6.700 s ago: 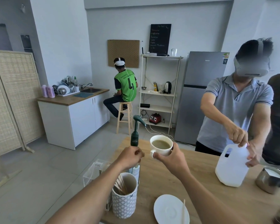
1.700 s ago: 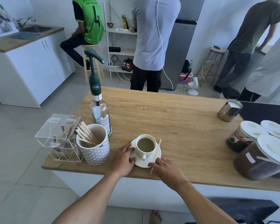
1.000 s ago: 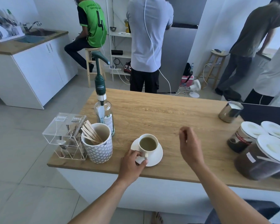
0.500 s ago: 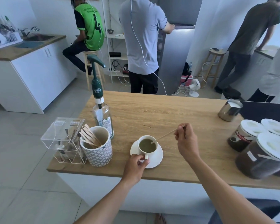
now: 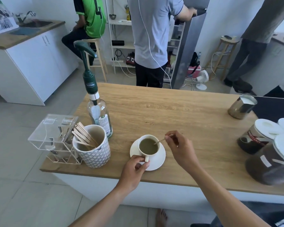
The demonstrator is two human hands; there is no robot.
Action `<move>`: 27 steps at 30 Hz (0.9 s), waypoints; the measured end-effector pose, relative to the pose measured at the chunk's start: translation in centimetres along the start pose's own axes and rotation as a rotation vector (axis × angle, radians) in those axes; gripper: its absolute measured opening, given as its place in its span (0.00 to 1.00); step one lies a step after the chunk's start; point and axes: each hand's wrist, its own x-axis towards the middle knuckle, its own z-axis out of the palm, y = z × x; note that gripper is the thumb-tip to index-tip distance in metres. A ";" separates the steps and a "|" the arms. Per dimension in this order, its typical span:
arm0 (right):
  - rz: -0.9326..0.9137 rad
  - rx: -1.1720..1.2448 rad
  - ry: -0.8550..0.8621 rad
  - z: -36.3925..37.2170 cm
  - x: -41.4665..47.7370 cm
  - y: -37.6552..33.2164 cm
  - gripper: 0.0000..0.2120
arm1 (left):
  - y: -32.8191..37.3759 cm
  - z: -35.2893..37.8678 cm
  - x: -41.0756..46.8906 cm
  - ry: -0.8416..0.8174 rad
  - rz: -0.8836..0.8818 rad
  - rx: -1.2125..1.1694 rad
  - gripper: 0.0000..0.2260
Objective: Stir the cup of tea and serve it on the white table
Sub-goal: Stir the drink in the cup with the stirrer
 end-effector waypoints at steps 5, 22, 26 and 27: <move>0.057 -0.017 -0.069 0.0 0.2 1.0 0.07 | -0.1 0.0 -0.4 -0.023 -0.003 -0.062 0.05; 0.215 -0.052 -0.065 0.9 3.0 1.1 0.14 | -0.5 0.0 -0.5 -0.033 0.004 -0.081 0.13; 0.132 -0.001 -0.190 1.4 3.3 0.5 0.13 | -0.6 0.1 -0.4 -0.007 -0.005 -0.115 0.13; 0.152 0.020 -0.231 1.4 3.3 0.3 0.14 | -0.6 0.0 -0.3 -0.008 -0.012 -0.121 0.12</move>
